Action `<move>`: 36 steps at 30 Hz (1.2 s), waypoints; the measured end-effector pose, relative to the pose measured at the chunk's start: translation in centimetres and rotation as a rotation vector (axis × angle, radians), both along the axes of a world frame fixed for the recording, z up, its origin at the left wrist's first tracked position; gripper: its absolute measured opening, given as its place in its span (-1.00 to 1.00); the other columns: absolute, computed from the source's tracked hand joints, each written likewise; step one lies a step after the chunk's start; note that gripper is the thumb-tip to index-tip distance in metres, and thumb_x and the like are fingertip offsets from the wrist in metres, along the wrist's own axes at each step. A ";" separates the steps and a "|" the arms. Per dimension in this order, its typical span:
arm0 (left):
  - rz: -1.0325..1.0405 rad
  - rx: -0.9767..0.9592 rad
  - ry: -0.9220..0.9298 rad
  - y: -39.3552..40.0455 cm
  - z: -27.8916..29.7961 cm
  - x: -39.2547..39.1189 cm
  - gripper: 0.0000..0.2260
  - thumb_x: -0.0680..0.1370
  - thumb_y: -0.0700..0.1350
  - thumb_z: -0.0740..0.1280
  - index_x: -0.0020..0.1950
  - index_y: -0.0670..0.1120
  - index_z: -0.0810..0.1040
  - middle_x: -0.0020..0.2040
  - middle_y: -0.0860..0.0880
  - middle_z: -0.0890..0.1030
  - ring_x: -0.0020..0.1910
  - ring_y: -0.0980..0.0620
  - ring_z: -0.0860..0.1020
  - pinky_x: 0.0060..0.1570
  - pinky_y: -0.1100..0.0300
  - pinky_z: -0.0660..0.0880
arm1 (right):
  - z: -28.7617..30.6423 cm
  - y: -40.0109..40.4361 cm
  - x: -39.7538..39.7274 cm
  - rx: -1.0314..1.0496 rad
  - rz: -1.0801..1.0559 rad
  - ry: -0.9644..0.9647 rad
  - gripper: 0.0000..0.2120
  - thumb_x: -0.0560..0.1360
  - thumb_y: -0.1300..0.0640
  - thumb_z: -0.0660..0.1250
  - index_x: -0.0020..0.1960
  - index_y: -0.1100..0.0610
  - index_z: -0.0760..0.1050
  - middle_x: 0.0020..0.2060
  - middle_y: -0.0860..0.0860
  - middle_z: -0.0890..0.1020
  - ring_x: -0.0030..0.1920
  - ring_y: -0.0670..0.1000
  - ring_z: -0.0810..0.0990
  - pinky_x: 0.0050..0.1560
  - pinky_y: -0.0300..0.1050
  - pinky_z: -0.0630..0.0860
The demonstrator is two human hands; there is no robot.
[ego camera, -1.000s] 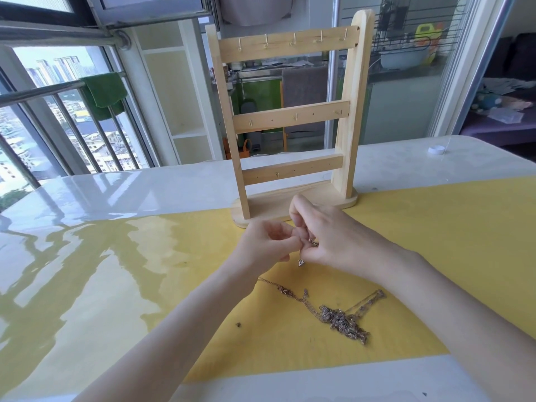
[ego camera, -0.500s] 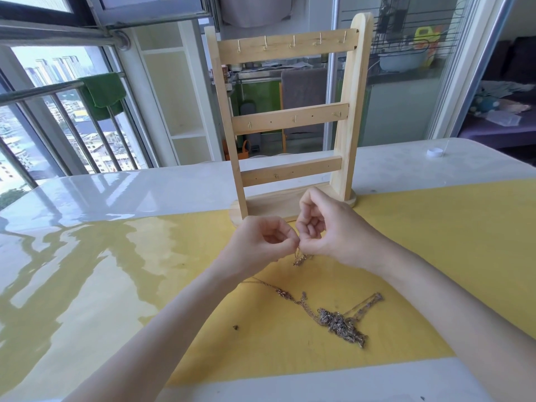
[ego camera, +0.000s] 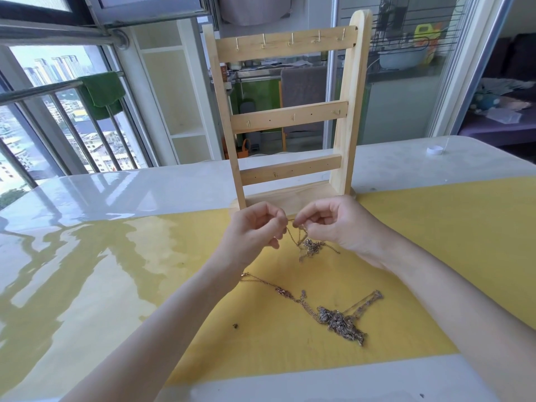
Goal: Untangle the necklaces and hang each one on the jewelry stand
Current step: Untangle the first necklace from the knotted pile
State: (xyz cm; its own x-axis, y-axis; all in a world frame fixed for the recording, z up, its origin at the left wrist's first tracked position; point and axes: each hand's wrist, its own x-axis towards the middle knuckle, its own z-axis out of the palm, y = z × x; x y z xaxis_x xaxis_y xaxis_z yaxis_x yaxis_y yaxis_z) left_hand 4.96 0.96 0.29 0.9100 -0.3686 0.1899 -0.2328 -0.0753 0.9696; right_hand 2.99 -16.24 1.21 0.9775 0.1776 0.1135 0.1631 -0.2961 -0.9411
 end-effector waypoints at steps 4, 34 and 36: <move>0.021 0.022 -0.014 -0.4 -0.3 -0.2 -0.80 0.58 -0.28 0.25 -0.23 -0.12 0.50 -0.36 0.09 0.57 -0.28 0.16 0.54 -0.21 0.28 0.51 | 0.1 0.1 -0.1 -0.058 -0.067 -0.033 -0.81 0.42 0.37 0.37 -0.25 0.12 0.63 -0.18 0.24 0.66 -0.21 0.00 0.54 -0.07 -0.08 0.51; 0.216 0.467 -0.622 -0.5 -0.7 -0.5 -0.90 0.42 -0.19 0.49 -0.22 -0.05 0.59 -0.32 0.25 0.52 -0.25 0.30 0.53 -0.26 0.45 0.44 | -0.3 0.5 0.1 -0.070 -0.113 0.087 -0.84 0.49 0.21 0.35 -0.27 0.14 0.54 -0.52 -0.13 0.42 -0.44 -0.14 0.35 -0.32 -0.30 0.31; 0.239 0.506 -0.728 -0.4 -0.8 -0.4 -0.90 0.42 -0.17 0.49 -0.19 -0.04 0.58 -0.28 0.27 0.46 -0.25 0.32 0.48 -0.25 0.44 0.43 | -0.1 0.5 0.1 -0.040 -0.116 0.108 -0.83 0.50 0.21 0.34 -0.27 0.15 0.53 -0.51 -0.09 0.40 -0.42 -0.09 0.33 -0.23 -0.21 0.31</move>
State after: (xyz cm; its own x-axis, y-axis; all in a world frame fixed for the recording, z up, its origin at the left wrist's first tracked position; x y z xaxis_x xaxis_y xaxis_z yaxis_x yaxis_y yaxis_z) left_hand 4.55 0.53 -0.48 0.6917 -0.3809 0.6135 -0.6967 -0.5755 0.4282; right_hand 3.04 -15.77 1.09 0.9979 0.0648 0.0021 0.0243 -0.3449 -0.9383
